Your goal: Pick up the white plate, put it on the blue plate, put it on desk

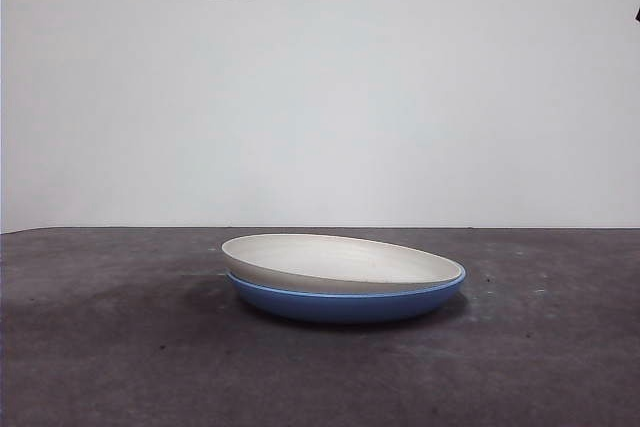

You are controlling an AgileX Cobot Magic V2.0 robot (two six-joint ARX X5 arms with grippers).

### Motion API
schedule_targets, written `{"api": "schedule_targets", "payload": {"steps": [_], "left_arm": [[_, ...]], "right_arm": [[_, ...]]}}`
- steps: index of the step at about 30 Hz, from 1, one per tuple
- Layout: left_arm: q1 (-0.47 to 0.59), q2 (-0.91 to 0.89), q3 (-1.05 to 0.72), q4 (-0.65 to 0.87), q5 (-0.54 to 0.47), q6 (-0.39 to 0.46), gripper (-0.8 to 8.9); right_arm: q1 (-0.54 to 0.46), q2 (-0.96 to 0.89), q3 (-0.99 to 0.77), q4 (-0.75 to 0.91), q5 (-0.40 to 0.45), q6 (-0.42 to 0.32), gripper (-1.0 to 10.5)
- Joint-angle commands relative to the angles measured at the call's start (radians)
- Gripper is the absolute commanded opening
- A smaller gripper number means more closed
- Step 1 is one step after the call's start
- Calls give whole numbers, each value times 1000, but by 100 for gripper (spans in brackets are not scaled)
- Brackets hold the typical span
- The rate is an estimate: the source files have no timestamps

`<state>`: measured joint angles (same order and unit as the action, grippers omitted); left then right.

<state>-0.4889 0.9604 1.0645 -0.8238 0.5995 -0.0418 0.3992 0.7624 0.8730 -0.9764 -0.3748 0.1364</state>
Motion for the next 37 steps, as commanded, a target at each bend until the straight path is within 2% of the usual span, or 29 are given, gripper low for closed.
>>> {"api": "schedule_targets", "payload": {"steps": [1, 14, 17, 21, 25, 27, 29, 32, 37], "left_arm": [[-6, 6, 8, 8, 3, 12, 15], [-6, 5, 8, 8, 3, 12, 15], [10, -26, 8, 24, -1, 76, 15], [98, -103, -14, 248, -4, 125, 15], [220, -221, -121, 598, -21, 134, 15], [271, -280, -193, 737, -66, 127, 15], [315, -360, -301, 887, -172, 126, 15], [362, -466, -445, 1016, -322, 124, 15], [420, -625, -650, 1058, -433, 122, 15]], "right_arm": [[7, 6, 19, 8, -2, -10, 10], [7, 6, 19, 8, -2, -10, 10], [7, 6, 19, 8, -2, -10, 10], [7, 6, 19, 8, -2, -10, 10], [7, 6, 19, 7, -2, -10, 10], [7, 6, 19, 8, -2, -10, 10], [7, 6, 19, 8, -2, -10, 10], [7, 6, 19, 7, -2, -10, 10], [7, 6, 19, 7, -3, -10, 10]]}}
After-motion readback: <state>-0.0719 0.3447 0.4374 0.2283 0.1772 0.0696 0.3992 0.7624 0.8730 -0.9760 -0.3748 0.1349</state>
